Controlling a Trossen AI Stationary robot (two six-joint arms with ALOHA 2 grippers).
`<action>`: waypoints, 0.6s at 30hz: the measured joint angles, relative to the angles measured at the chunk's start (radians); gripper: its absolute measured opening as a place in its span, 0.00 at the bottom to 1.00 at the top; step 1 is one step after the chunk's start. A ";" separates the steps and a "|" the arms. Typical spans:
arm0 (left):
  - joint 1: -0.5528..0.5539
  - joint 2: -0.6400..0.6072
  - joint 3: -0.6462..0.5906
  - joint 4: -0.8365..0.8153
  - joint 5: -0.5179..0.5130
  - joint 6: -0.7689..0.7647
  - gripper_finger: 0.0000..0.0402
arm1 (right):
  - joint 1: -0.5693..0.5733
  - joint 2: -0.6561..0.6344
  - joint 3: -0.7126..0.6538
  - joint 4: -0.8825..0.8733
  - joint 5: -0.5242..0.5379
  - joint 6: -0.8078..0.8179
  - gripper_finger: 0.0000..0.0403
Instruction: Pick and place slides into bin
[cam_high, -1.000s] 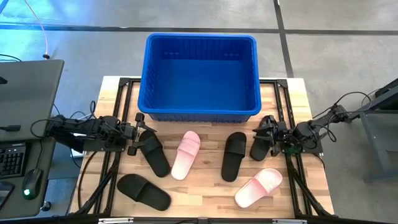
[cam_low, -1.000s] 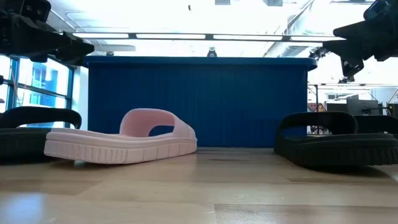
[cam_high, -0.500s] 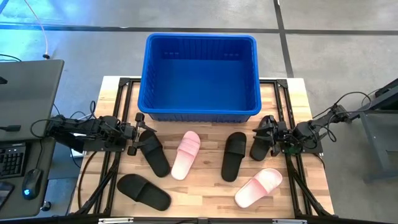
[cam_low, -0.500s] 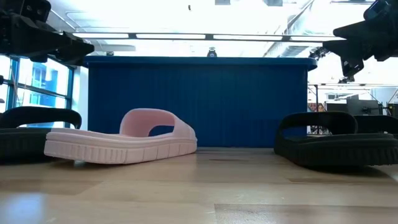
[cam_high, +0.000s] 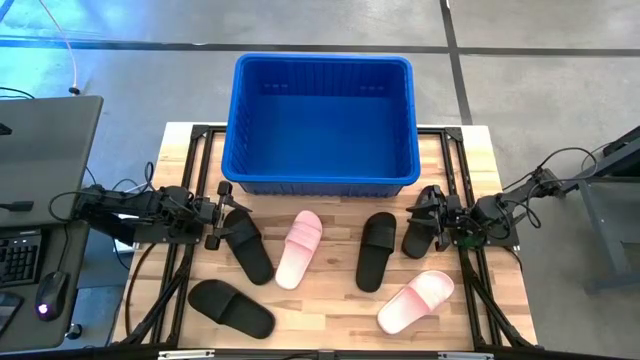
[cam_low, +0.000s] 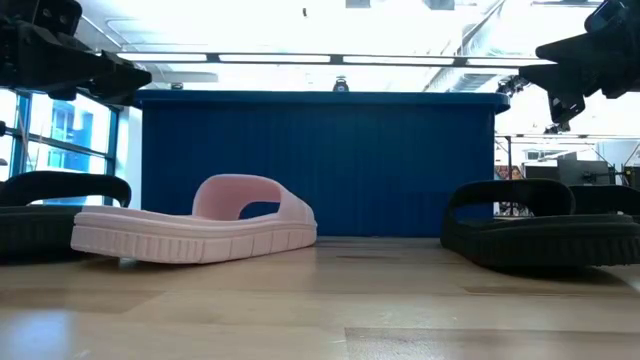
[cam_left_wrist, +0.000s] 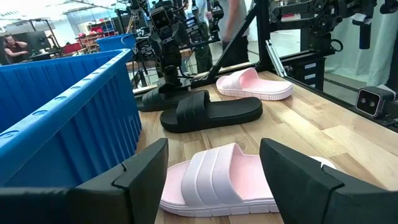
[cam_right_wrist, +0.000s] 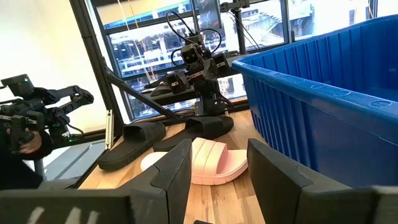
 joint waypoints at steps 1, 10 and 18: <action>0.000 0.000 0.000 0.000 0.000 0.000 0.61 | 0.000 0.000 0.000 0.000 0.000 0.000 0.36; 0.000 0.000 0.000 0.001 0.000 0.058 0.61 | 0.000 0.000 0.000 0.000 0.000 0.000 0.36; 0.000 0.000 0.000 0.035 -0.055 0.121 0.61 | 0.000 0.000 0.000 0.000 0.000 0.000 0.36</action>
